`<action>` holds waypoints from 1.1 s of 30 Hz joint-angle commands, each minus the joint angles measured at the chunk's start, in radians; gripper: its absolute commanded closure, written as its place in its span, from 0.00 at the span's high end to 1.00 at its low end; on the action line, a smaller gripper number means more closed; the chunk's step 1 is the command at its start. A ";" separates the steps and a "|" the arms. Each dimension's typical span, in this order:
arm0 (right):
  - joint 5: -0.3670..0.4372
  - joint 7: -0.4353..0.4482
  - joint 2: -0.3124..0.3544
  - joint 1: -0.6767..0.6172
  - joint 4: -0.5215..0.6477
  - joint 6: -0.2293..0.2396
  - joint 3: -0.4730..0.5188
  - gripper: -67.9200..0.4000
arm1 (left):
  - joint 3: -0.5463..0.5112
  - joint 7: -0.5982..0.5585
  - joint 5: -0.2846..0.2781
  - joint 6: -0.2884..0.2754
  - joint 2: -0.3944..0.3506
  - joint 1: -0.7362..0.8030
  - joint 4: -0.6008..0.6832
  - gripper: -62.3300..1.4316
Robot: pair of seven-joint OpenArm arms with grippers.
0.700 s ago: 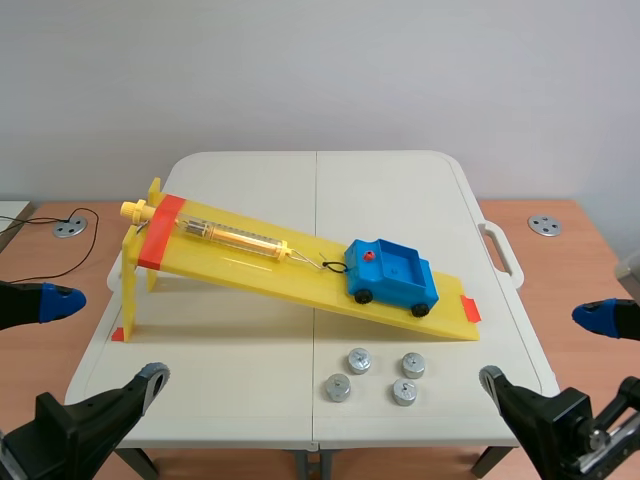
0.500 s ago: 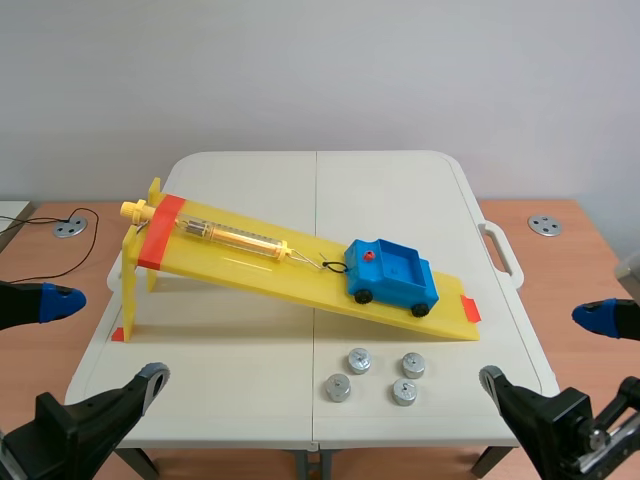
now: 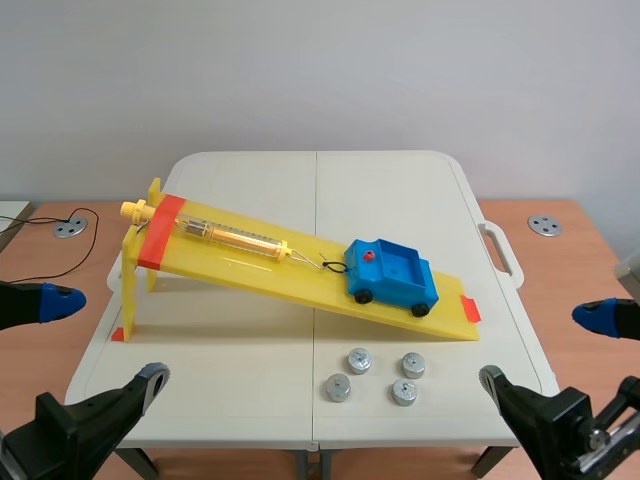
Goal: Place the four metal weights on the blue cart on the ramp.
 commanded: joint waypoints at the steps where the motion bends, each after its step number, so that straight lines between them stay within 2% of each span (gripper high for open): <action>1: 0.036 0.103 0.046 0.039 0.055 -0.028 0.029 0.97 | -0.016 -0.149 -0.081 -0.009 -0.009 0.013 0.076 1.00; 7: 0.036 0.089 0.046 0.040 0.055 -0.026 0.029 0.97 | -0.016 -0.146 -0.081 -0.010 -0.008 0.013 0.075 1.00; 17: 0.027 0.019 0.024 0.051 0.055 0.002 0.027 0.97 | -0.016 -0.032 -0.079 -0.021 0.023 -0.014 0.076 1.00; 20: 0.014 -0.049 -0.007 0.079 0.055 0.047 0.025 0.97 | -0.016 0.025 -0.076 -0.021 0.050 -0.042 0.076 1.00; 25: 0.014 -0.110 -0.043 0.128 0.055 0.050 -0.022 0.97 | -0.016 0.067 -0.076 -0.021 0.075 -0.068 0.075 0.66; 33: -0.032 -0.170 -0.095 0.228 0.051 0.050 -0.127 0.96 | -0.016 0.089 -0.076 -0.021 0.080 -0.070 0.072 0.29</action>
